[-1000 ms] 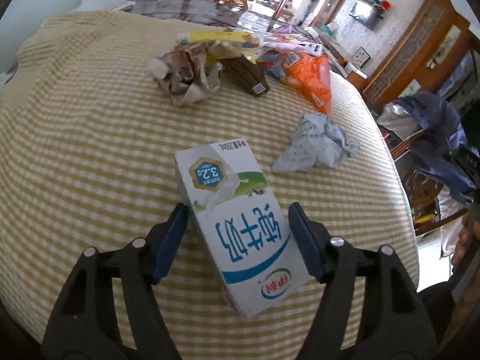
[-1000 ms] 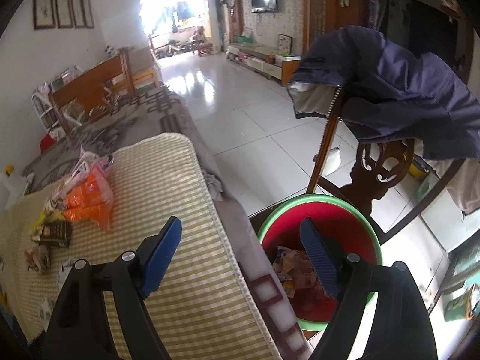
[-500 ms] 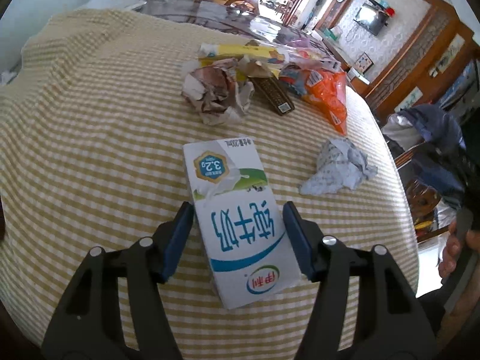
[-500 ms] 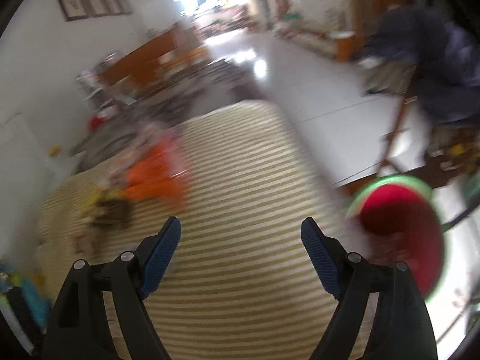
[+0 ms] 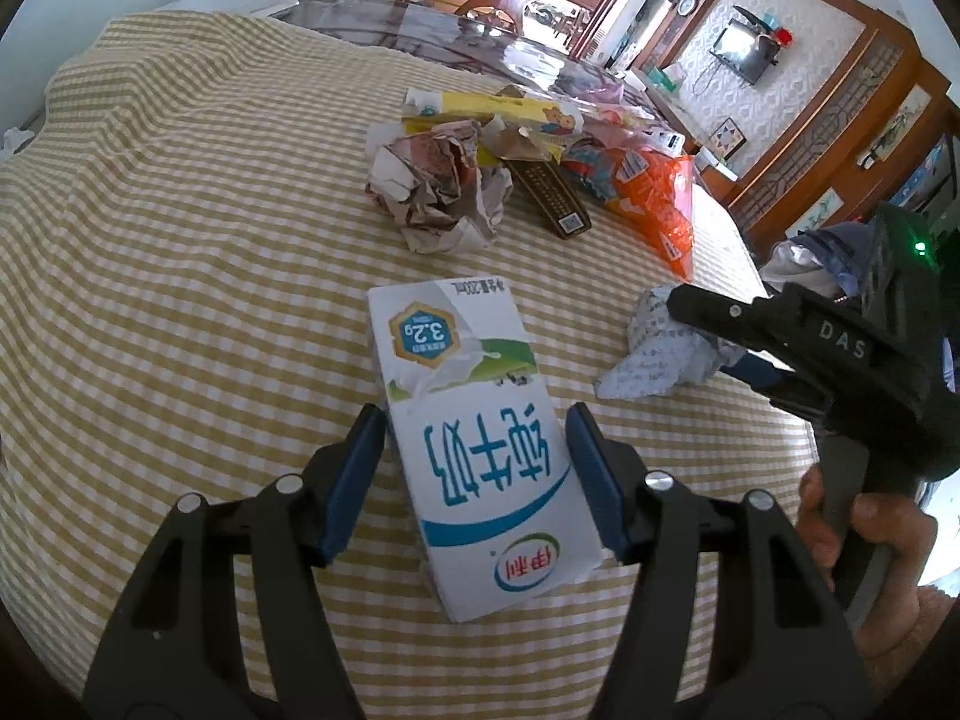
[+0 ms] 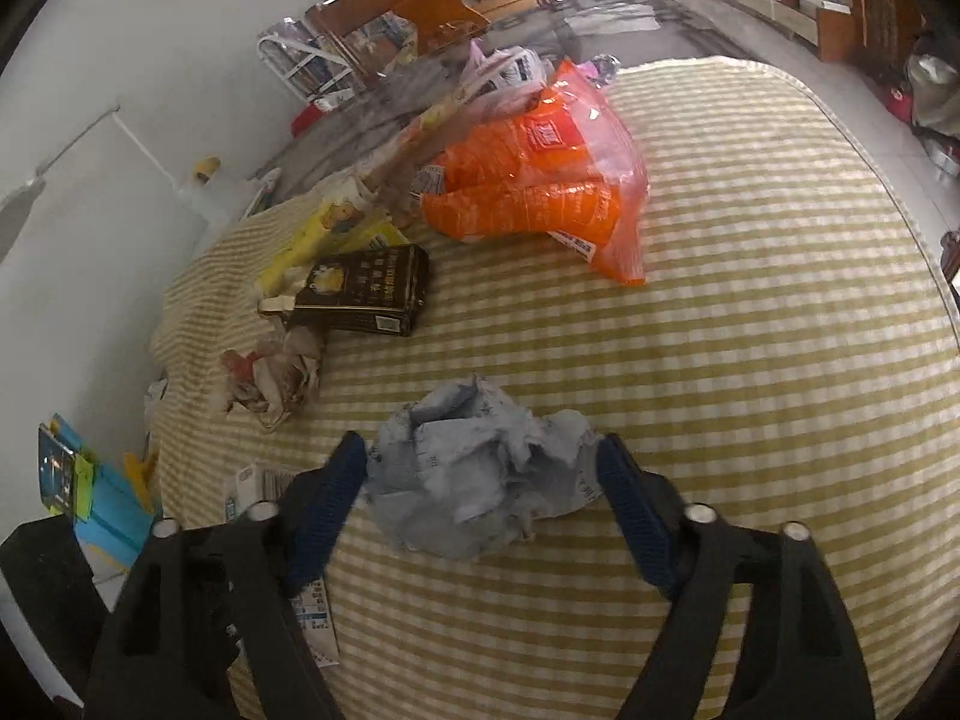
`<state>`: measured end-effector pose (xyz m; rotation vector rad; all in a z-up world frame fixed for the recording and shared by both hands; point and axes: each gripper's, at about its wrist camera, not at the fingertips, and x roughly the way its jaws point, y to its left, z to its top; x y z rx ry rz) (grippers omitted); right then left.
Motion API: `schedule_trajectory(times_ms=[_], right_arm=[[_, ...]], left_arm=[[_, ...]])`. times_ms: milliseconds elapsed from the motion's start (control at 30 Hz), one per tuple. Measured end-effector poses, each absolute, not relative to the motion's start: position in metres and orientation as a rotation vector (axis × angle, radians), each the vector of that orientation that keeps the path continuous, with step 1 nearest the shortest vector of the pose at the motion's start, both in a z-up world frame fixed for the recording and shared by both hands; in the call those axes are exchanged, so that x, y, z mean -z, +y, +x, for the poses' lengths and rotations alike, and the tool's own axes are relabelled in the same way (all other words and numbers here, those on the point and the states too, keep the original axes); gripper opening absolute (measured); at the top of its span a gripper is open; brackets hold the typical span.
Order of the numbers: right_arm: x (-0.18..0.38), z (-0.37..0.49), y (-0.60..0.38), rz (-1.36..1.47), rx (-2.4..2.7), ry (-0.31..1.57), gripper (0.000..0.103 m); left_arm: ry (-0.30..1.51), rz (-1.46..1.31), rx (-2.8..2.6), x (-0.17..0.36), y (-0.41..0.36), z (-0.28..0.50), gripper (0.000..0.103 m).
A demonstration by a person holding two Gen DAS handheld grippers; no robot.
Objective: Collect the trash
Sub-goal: 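Grasp the crumpled blue-white paper with the right tool while the left tool holds the carton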
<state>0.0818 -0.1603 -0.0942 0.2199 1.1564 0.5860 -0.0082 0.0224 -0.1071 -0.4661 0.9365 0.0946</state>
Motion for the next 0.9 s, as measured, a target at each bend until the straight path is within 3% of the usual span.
schedule_trajectory(times_ms=[200, 900], right_arm=[[0.083, 0.07, -0.153, 0.149, -0.598, 1.102, 0.047], [0.079, 0.068, -0.18, 0.258, -0.587, 1.129, 0.048]], left_arm=[[0.926, -0.481, -0.1, 0.107, 0.025, -0.008, 0.06], [0.892, -0.547, -0.095, 0.111, 0.035, -0.007, 0.06]])
